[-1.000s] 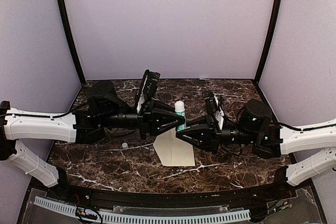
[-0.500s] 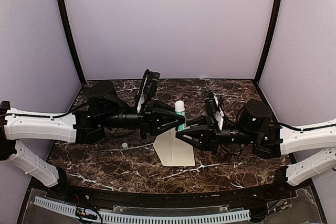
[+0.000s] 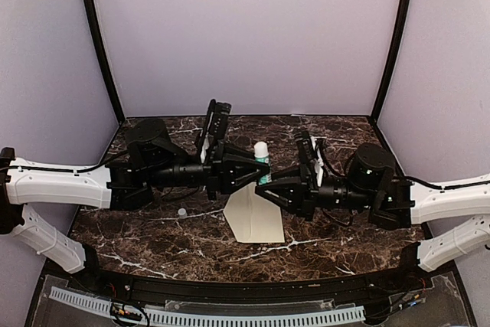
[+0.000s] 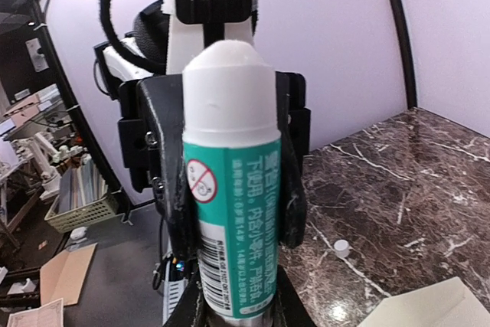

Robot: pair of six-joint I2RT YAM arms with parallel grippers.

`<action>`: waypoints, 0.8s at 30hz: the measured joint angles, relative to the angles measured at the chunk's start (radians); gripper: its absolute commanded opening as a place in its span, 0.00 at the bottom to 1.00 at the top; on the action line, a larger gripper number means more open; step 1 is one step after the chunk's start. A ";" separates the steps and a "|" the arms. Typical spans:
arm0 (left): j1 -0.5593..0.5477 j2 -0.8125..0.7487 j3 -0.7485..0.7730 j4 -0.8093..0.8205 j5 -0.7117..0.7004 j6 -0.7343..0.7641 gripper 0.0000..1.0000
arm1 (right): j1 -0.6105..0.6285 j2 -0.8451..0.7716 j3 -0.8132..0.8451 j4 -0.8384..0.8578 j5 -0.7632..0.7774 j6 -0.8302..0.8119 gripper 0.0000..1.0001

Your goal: Place the letter into the envelope and seal it

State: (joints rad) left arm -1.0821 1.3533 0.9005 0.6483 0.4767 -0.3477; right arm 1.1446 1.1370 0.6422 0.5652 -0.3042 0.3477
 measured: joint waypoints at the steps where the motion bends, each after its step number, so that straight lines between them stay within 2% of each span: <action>1: 0.000 -0.001 0.000 -0.002 -0.024 0.003 0.00 | 0.001 0.000 0.014 -0.030 0.036 -0.009 0.00; 9: -0.004 -0.008 0.000 -0.018 -0.317 0.017 0.00 | 0.019 0.068 0.175 -0.245 0.350 -0.065 0.00; 14: -0.016 0.004 0.000 -0.031 -0.411 0.027 0.00 | 0.024 0.100 0.209 -0.296 0.427 -0.086 0.00; 20: -0.014 0.005 0.000 -0.035 -0.359 0.050 0.00 | 0.017 0.085 0.197 -0.302 0.362 -0.101 0.00; 24: -0.010 -0.007 0.000 -0.028 -0.226 0.060 0.00 | -0.009 0.042 0.175 -0.296 0.152 -0.101 0.00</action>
State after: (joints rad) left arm -1.0920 1.3460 0.9001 0.6201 0.2508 -0.2878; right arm 1.1355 1.1790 0.8173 0.2687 -0.1520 0.2470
